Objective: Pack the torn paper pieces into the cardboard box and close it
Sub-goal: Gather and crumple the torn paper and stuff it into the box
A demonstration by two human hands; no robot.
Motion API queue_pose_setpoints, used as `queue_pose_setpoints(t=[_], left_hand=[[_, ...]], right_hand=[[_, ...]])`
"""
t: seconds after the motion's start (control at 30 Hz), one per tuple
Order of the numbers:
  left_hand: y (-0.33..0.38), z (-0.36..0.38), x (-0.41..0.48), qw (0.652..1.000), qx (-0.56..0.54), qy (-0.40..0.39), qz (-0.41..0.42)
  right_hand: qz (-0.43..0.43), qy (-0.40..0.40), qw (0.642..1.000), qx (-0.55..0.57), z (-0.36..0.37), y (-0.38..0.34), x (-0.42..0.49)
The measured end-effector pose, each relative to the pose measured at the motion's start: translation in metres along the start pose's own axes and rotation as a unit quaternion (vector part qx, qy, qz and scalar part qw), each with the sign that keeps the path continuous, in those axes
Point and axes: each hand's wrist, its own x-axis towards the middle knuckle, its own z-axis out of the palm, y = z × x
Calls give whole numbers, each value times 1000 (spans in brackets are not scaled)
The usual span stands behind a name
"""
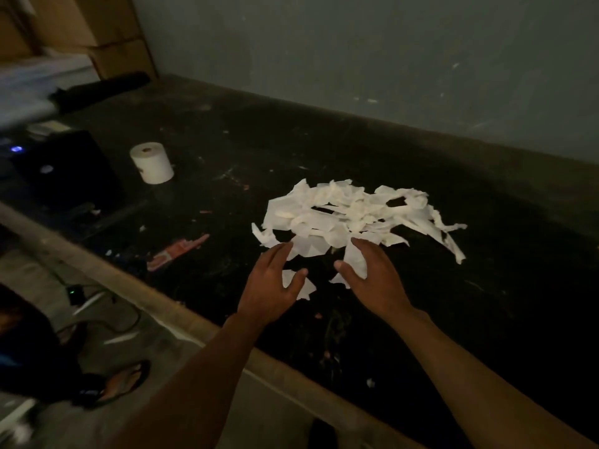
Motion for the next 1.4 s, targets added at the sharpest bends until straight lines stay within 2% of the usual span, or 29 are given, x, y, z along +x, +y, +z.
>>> queue_pose_setpoints(t=[0.1,0.27,0.37,0.43,0.53,0.7,0.83,0.97,1.03,1.17,1.27,1.4], left_hand=[[-19,7,13,1000,-5,-3,-17],[-56,30,34,987,79,-138,-28],[-70,52,37,978,113,-167,-58],[-75,63,42,974,125,-176,-71],[-83,75,64,975,133,-165,-66],[-87,96,90,975,129,-180,-10],[-88,110,102,978,125,-163,28],[-91,118,103,989,81,-96,74],[-93,117,99,989,85,-59,103],[-93,107,98,987,129,-57,81],[-96,98,109,981,130,-83,119],[-99,101,133,962,131,-179,157]], right_hand=[[-3,-7,1000,-5,17,7,37],[-12,-32,999,-12,42,27,93],[-18,-6,999,-30,55,41,109],[-9,42,994,-98,64,53,111],[50,109,975,-186,77,63,105],[118,37,961,-246,98,88,88],[98,32,960,-262,105,99,89],[69,91,972,-205,105,105,90],[46,114,968,-219,103,104,86],[17,145,958,-245,90,97,79],[-73,100,963,-239,73,99,81],[-125,-32,958,-256,54,112,94]])
